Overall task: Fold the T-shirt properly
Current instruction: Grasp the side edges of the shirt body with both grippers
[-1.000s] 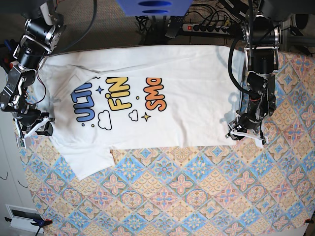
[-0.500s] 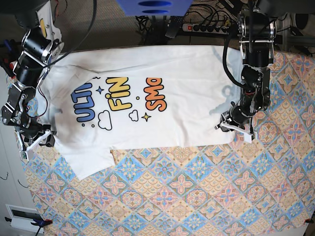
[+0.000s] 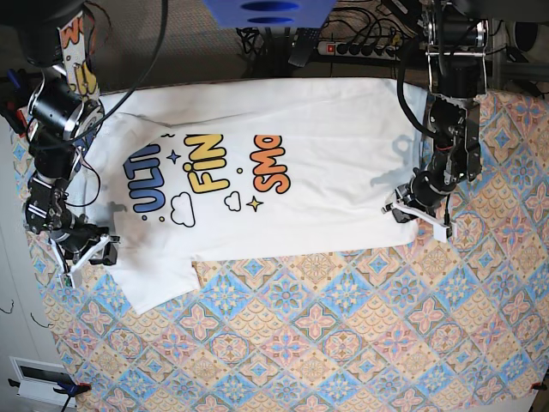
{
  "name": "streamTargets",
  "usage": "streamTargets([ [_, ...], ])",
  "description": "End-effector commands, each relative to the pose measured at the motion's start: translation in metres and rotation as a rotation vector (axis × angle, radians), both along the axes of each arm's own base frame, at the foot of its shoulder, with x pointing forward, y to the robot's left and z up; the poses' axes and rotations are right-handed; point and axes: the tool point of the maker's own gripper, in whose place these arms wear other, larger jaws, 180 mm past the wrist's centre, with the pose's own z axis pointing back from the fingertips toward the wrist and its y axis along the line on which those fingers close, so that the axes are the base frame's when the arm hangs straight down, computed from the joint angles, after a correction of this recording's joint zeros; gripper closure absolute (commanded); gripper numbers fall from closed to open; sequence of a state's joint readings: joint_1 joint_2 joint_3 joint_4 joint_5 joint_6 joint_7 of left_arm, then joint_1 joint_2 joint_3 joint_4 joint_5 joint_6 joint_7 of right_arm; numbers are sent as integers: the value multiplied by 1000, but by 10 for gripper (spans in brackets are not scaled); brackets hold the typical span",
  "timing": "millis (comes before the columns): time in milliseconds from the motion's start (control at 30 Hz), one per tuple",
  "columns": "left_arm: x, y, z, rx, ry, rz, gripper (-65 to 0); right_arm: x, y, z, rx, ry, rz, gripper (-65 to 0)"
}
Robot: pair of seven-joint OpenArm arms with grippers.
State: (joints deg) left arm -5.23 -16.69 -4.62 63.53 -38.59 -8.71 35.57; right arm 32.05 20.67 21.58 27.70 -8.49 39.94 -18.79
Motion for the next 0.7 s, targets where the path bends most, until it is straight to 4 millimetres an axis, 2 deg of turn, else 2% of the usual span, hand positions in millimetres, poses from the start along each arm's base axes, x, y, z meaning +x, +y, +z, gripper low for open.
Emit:
streamTargets([
  [0,10,6,13,6,-45,6,0,9,-15,16,-21,-49,-7,-215],
  [67,8,6,12,6,-42,6,0,7,-8,10,-14,-49,11,-251],
  [233,2,12,9,19,-30,7,0,11,-8,14,-2,-87,2,-340],
  [300,2,14,9,22,-29,7,0,10,-19,19,-18,-99,-10,-359],
  [367,2,13,9,18,-30,9,0,10,-31,20,-36,-115,-47,-366],
  [467,1,12,10,-20,-35,25,0,3,-42,12,-39,-111,-93,-366],
  [567,2,20,14,-29,-41,36,0,-2,-41,4,-18,-107,-107,-366],
  [667,2,19,15,-42,-42,39,0,-4,-39,1,-10,-102,-109,-366],
])
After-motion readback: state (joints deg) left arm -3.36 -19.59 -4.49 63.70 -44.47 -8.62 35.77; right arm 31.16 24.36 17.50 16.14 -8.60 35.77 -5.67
